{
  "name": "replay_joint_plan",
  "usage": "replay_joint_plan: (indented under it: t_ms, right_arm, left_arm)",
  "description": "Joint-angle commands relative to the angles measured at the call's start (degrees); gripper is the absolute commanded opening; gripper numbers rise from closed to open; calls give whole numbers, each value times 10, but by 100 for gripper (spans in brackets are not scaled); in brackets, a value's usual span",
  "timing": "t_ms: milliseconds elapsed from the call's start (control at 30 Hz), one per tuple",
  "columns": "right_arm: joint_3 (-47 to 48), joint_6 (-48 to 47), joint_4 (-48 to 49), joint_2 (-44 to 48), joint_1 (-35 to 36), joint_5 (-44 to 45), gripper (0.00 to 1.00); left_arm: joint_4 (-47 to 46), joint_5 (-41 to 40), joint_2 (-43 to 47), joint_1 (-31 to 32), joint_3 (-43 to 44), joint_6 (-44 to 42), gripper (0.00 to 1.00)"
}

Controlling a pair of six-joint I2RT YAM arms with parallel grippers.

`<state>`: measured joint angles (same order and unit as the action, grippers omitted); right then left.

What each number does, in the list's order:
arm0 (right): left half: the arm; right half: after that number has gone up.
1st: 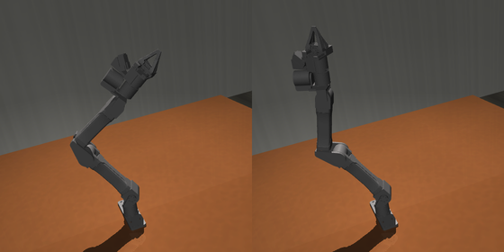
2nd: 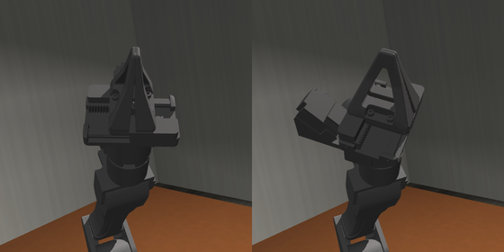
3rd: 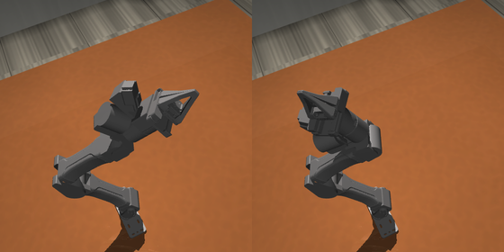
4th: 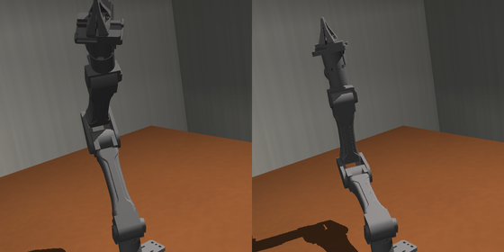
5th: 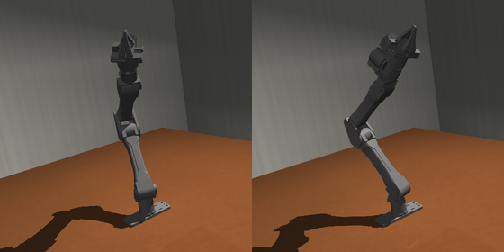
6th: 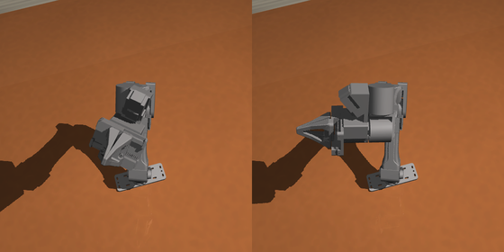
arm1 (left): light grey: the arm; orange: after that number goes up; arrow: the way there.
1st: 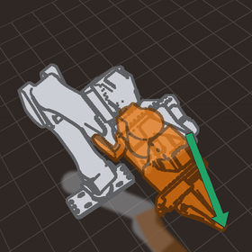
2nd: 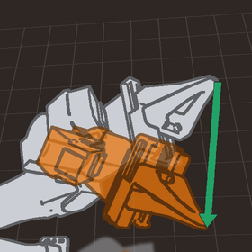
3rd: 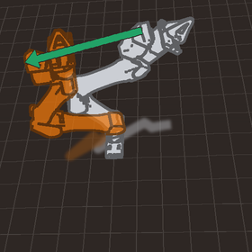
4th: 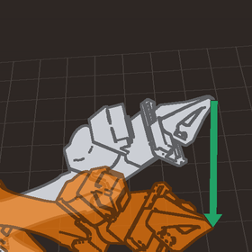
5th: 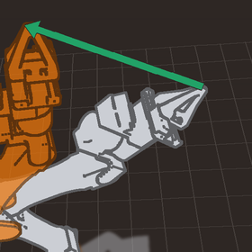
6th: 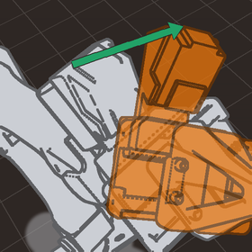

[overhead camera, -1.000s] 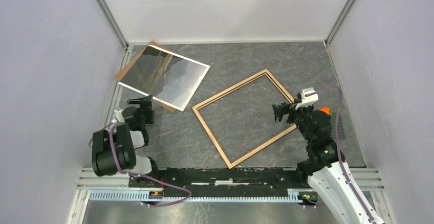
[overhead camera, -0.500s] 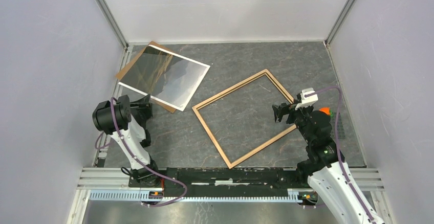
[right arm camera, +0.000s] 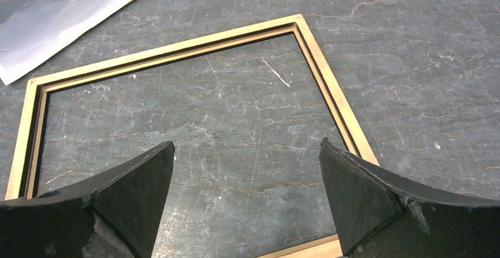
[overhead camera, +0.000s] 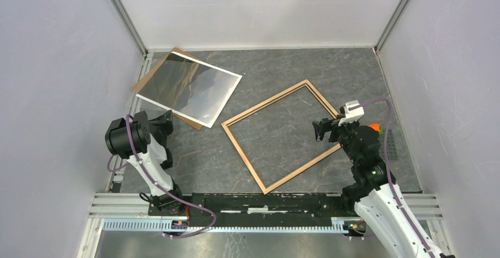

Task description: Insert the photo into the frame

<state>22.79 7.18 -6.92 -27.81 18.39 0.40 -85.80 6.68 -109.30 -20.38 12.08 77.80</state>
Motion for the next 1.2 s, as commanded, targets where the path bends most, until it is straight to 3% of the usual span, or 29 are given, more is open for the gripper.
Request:
replay_joint_plan:
  t_ms: [0, 167, 300, 400, 633, 767, 1000, 1167]
  right_arm:
    - [-8, -5, 25, -10, 2, -20, 98]
    - [-18, -14, 38, -31, 3, -41, 98]
    - [-19, -16, 48, -66, 3, -78, 98]
    - [-15, -19, 48, -97, 7, -90, 98]
    - [2, -22, 47, -147, 63, -55, 98]
    - [36, -28, 40, -181, 118, -20, 98]
    - [133, -39, 8, -259, 261, 88, 98]
    - [232, -83, 8, -353, 400, 186, 98]
  left_arm:
    - [-13, 15, 12, -6, 12, -17, 5]
    - [0, 28, 31, -6, 8, -8, 2]
    - [103, 39, 99, -6, 12, 0, 2]
    - [241, 45, 184, -6, 24, -15, 2]
    - [691, -3, 465, 1, 109, -121, 2]
    - [832, 7, 539, 1, 162, -162, 2]
    - [920, 71, 582, 1, 195, -195, 2]
    - [957, 92, 603, 1, 203, -210, 2]
